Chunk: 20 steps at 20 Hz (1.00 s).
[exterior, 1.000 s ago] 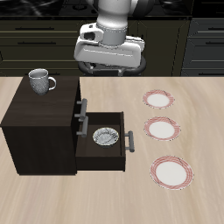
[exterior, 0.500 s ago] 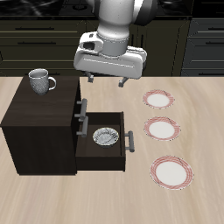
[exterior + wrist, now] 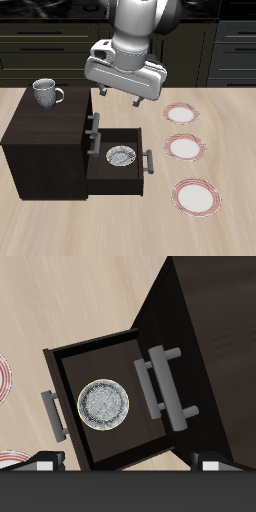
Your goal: Place the bowl on the nearest plate relative to the robot
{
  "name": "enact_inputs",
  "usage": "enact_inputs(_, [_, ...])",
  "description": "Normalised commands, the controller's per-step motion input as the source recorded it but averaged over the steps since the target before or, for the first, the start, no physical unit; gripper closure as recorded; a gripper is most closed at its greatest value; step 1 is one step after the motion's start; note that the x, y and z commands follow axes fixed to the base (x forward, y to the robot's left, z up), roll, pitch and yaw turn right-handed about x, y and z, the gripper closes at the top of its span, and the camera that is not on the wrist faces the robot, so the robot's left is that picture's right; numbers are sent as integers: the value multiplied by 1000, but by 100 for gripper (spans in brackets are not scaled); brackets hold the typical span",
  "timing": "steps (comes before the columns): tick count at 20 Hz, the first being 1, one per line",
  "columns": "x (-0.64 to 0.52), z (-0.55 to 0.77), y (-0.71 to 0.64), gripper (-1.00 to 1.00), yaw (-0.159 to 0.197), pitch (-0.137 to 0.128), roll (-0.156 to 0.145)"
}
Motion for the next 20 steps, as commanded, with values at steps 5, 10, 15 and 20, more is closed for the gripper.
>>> enact_inputs(5, [17, -104, -199, -100, -306, -17, -51])
enact_inputs(10, [23, -210, 81, -100, -150, -3, -9])
enact_inputs(15, [17, -133, 67, -100, -177, 14, -9])
enact_inputs(20, [-38, 45, 13, -100, -146, -20, 2])
